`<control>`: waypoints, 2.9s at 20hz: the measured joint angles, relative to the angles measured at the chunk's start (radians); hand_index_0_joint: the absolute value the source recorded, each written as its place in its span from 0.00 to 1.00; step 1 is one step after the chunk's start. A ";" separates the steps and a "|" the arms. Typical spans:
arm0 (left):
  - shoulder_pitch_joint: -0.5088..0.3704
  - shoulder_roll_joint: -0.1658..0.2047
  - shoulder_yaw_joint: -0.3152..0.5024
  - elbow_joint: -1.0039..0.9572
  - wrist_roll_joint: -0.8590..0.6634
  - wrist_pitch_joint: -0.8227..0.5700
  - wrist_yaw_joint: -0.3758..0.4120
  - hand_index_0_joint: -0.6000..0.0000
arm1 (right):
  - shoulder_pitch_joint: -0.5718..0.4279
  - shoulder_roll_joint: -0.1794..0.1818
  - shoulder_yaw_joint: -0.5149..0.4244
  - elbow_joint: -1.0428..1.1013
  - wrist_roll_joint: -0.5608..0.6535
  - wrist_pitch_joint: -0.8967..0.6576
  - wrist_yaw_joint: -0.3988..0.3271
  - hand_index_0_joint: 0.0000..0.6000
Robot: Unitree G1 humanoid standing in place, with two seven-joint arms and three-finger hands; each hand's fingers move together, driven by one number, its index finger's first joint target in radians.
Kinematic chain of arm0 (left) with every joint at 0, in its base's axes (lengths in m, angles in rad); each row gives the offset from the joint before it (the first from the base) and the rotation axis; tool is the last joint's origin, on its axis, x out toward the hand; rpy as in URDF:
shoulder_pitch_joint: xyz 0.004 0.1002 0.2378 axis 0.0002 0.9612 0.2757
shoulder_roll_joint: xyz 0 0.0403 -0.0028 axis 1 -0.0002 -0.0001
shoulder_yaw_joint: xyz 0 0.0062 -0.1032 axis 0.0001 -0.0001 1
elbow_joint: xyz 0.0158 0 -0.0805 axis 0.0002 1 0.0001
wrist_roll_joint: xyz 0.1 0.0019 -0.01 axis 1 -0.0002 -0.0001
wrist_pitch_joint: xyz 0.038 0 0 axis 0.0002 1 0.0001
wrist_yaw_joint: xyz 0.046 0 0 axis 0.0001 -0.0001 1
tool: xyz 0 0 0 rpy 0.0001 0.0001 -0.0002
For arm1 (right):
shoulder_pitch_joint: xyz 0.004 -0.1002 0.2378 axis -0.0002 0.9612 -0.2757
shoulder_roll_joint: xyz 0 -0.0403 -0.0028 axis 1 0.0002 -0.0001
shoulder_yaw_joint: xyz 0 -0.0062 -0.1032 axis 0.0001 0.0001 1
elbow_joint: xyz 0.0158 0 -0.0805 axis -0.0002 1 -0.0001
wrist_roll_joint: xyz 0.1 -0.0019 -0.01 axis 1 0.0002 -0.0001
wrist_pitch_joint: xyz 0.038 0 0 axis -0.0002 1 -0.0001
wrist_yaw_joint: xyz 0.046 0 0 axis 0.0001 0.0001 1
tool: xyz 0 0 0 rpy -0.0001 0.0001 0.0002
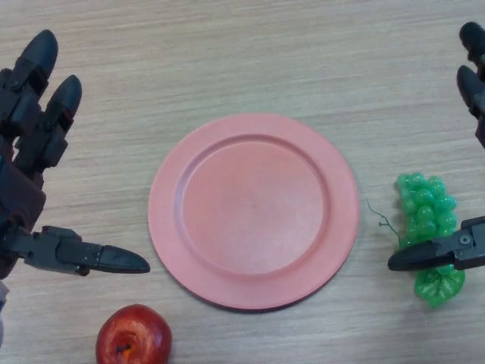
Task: Pick up the green grapes and place it on the plate
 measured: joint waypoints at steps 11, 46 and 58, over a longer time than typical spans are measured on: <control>-0.002 0.000 -0.002 -0.017 0.024 0.000 -0.001 1.00 | 0.002 0.009 0.026 0.070 -0.044 -0.092 -0.037 0.00; 0.004 0.000 0.011 0.007 0.024 -0.051 -0.011 1.00 | -0.257 0.014 0.163 0.435 -0.514 -0.117 0.001 1.00; 0.042 -0.006 0.062 0.006 -0.024 -0.069 -0.012 1.00 | -0.634 0.053 0.649 0.374 -0.229 0.263 -0.106 0.25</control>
